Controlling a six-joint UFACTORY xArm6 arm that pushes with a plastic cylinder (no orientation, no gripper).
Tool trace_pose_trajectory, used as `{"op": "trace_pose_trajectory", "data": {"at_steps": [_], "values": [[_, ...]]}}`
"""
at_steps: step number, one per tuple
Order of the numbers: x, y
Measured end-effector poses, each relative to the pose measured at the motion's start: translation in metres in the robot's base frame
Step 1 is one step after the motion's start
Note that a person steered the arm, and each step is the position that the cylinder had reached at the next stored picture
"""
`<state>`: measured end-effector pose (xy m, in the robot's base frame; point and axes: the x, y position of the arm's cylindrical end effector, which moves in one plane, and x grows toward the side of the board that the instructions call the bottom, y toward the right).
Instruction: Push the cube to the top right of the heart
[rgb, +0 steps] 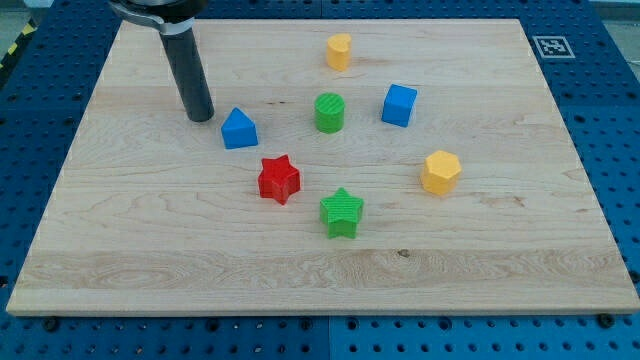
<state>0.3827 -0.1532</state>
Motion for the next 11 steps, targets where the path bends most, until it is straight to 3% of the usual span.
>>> {"op": "trace_pose_trajectory", "data": {"at_steps": [2,4,5,6,8,11], "values": [[0.004,0.034],[-0.027,0.173],[-0.013,0.205],[0.009,0.214],[0.01,0.267],[-0.022,0.313]]}}
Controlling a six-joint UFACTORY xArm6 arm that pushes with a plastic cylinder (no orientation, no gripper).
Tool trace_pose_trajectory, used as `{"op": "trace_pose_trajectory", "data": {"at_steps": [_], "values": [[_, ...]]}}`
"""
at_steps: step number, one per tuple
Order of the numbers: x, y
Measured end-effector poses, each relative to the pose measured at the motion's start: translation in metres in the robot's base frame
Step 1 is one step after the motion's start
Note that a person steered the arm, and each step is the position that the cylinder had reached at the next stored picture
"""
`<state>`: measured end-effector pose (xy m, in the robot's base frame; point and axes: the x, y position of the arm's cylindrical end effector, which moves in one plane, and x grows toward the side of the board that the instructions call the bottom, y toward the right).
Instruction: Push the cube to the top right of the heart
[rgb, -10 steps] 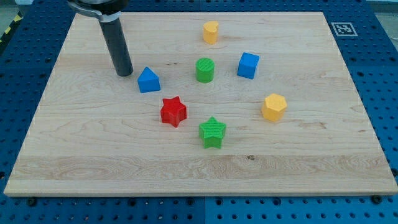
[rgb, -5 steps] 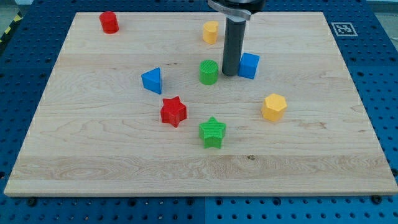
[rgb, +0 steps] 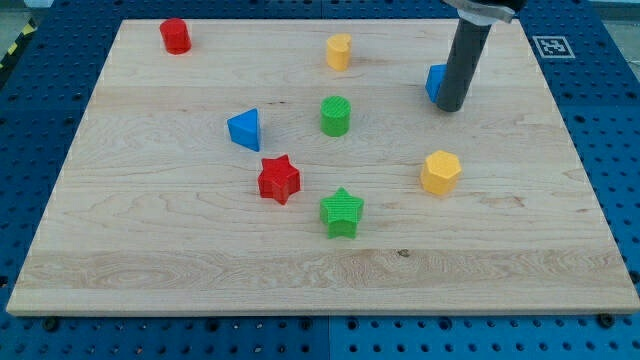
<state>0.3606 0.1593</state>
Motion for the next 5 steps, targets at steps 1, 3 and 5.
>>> {"op": "trace_pose_trajectory", "data": {"at_steps": [1,3,5], "values": [[-0.022,0.0],[-0.058,-0.006],[-0.073,-0.074]]}}
